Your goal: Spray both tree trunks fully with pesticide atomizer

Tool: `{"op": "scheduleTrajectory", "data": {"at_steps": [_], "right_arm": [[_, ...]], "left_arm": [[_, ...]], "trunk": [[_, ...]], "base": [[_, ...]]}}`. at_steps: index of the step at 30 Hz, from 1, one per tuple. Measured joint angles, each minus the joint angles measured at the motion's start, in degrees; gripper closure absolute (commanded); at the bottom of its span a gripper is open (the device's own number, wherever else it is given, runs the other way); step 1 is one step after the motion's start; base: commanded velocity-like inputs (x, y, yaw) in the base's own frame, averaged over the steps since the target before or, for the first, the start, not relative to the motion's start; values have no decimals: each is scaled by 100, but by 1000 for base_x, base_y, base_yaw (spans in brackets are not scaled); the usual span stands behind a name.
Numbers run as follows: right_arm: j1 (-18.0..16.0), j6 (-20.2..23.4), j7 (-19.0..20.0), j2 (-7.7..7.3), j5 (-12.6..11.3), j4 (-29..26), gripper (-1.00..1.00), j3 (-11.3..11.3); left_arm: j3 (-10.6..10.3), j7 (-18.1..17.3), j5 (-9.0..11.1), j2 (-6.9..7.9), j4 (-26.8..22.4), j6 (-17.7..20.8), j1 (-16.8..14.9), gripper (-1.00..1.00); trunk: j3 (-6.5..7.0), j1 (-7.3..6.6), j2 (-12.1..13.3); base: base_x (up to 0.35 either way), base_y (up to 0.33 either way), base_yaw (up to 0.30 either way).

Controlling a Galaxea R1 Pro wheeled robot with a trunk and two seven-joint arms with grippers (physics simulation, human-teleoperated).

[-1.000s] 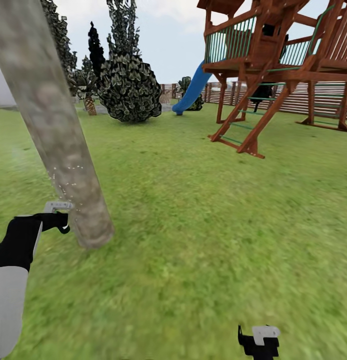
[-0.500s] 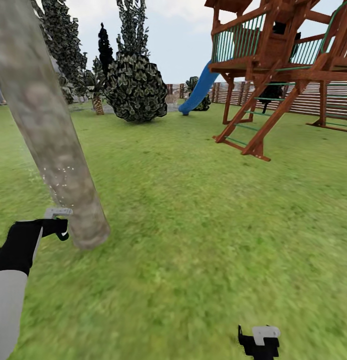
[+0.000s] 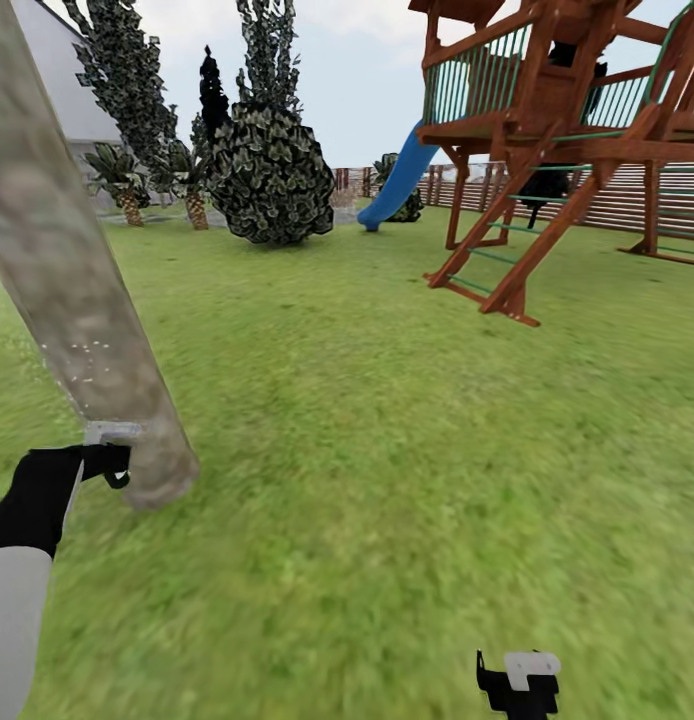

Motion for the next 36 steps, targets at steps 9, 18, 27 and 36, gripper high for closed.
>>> {"op": "scheduleTrajectory", "data": {"at_steps": [9,18,27,36], "right_arm": [[0,0,0,6,0,1,-100,-1],[0,2,9,9,7,4,-100,-1],[0,0,9,9,7,5,-100,0],[0,0,9,9,8,7,-100,-1]], "left_arm": [[498,132,120,109,5,5,233,100],[541,125,46,-114,-8,-36,289,100],[502,148,83,-196,-39,-35,427,100],[501,160,75,-69,-21,-33,432,100]], "trunk": [[0,0,0],[0,0,0],[0,0,0],[0,0,0]], "base": [[187,-231,272],[58,-25,278],[90,-126,139],[190,-211,179]]}}
